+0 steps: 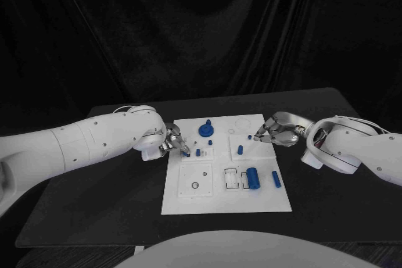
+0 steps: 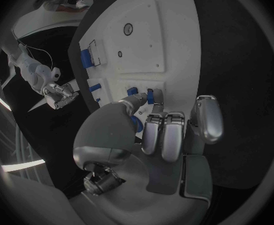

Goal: Assemble the parts on the task board

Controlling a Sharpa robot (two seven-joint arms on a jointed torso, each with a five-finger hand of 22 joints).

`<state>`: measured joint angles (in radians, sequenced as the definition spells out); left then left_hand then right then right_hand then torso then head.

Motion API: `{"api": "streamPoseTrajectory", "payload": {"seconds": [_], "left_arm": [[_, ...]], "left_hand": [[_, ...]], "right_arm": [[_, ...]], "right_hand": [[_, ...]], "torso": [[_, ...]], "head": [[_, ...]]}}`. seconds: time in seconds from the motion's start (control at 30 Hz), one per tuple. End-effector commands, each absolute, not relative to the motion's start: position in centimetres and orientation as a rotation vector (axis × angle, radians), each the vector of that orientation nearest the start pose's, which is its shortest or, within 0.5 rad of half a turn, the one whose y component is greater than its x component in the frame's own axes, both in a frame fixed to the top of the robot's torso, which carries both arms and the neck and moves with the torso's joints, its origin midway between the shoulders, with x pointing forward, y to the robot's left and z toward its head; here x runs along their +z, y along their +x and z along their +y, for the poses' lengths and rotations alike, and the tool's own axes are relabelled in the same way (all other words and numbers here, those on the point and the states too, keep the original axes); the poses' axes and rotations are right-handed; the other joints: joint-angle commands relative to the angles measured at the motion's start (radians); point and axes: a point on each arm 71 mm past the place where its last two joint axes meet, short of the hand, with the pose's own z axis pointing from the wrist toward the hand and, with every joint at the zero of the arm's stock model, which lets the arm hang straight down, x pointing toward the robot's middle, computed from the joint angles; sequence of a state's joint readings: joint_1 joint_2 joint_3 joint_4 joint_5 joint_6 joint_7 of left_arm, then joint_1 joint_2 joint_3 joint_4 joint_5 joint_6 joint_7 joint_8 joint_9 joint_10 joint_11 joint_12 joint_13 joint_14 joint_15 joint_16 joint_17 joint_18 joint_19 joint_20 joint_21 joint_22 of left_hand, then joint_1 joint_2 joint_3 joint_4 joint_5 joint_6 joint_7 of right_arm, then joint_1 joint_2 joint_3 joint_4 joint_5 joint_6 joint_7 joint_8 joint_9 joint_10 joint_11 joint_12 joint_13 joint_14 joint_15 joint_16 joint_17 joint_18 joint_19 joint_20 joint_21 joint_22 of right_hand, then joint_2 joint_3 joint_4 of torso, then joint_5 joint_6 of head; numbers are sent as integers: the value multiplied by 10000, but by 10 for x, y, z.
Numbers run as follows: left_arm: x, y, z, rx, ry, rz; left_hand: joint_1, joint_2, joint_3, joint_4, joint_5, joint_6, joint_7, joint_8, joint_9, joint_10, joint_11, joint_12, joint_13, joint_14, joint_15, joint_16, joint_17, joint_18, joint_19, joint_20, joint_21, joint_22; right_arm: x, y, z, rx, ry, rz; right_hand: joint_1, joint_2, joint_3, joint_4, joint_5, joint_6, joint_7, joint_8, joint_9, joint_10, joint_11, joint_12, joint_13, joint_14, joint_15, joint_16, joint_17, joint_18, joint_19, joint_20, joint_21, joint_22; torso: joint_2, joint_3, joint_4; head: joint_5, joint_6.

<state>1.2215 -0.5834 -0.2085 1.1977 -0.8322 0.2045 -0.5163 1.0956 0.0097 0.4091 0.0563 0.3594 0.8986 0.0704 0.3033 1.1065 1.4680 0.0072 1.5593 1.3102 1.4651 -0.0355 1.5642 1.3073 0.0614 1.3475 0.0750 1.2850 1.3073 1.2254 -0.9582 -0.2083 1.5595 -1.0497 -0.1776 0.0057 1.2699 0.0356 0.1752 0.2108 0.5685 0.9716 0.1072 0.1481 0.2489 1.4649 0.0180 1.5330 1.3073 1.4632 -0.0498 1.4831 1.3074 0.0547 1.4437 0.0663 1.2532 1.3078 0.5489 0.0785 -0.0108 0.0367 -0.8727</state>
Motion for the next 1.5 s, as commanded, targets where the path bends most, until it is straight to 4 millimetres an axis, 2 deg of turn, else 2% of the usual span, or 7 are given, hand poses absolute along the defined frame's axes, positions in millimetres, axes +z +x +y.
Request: {"api": "streamPoseTrajectory", "payload": {"seconds": [0.03,0.17,0.5,0.63,1.0,1.17,1.5], "left_arm": [[-301,491,182,-3569,-2875,26226],[-301,490,181,-3526,-2823,26313],[-302,490,182,-3404,-2791,26431],[-303,490,182,-3381,-2807,26430],[-303,491,182,-3371,-2843,26398],[-303,492,183,-3413,-2909,26315],[-302,494,185,-3628,-3145,25959]], "left_hand": [[-130,30,29,13,-306,-58,-9,-75,4,814,-12,-75,2454,1057,-4,66,2634,123,-70,16,-70,1647],[-276,30,-72,71,-1015,-39,13,-148,-42,797,11,-89,2441,1057,17,66,2634,128,-84,35,-119,1641],[-381,14,-192,132,-1380,-18,33,-205,-83,760,31,-121,2415,1057,33,66,2634,142,-123,48,-190,1623],[-507,30,-356,244,-1857,2,57,-264,-123,743,54,-135,2404,1057,53,66,2634,144,-133,69,-225,1618],[-1589,-36,-1699,1296,-3059,43,203,-578,-344,731,185,-143,2395,1057,165,66,2634,149,-128,168,-290,1615],[-2039,-25,-2264,1800,-3102,96,210,-629,-356,733,195,-139,2397,1057,173,66,2634,149,-124,181,-293,1619],[-2163,-2,-2616,2092,-3110,191,190,-603,-319,790,181,-89,2438,1057,162,66,2634,133,-73,177,-224,1643]], "right_arm": [[-241,450,-246,8022,1417,20231],[-241,450,-246,8019,1416,20246],[-242,450,-247,8006,1421,20261],[-242,450,-247,8001,1422,20266],[-242,450,-247,8003,1411,20297],[-242,450,-247,7999,1411,20305],[-242,450,-247,8007,1408,20305]], "right_hand": [[76,13,9,-69,47,-84,2,-33,11,545,72,-49,1783,769,50,-34,1147,168,-65,-30,-42,1669],[79,15,19,-80,50,-93,5,-40,9,540,75,-54,1774,764,53,-45,1129,171,-70,-29,-55,1666],[81,15,24,-87,52,-97,7,-43,9,533,76,-59,1764,764,54,-45,1130,172,-73,-28,-62,1664],[81,15,24,-87,52,-97,7,-43,9,533,76,-59,1764,764,54,-45,1130,172,-73,-28,-62,1664],[85,16,30,-96,56,-100,8,-45,9,529,77,-63,1757,761,55,-52,1118,175,-79,-27,-77,1660],[88,17,35,-102,59,-101,7,-46,9,529,78,-63,1756,759,56,-56,1111,178,-86,-27,-94,1655],[94,17,42,-113,67,-102,8,-48,9,522,79,-68,1747,757,57,-60,1105,182,-94,-26,-113,1649]], "torso": [[2,1,-1],[3,0,-2],[1,1,-1],[0,0,-2],[2,0,-3],[2,2,0],[2,0,-1]], "head": [[16,1],[8,1],[11,1],[5,1],[-1,1],[-13,1],[-10,1]]}}
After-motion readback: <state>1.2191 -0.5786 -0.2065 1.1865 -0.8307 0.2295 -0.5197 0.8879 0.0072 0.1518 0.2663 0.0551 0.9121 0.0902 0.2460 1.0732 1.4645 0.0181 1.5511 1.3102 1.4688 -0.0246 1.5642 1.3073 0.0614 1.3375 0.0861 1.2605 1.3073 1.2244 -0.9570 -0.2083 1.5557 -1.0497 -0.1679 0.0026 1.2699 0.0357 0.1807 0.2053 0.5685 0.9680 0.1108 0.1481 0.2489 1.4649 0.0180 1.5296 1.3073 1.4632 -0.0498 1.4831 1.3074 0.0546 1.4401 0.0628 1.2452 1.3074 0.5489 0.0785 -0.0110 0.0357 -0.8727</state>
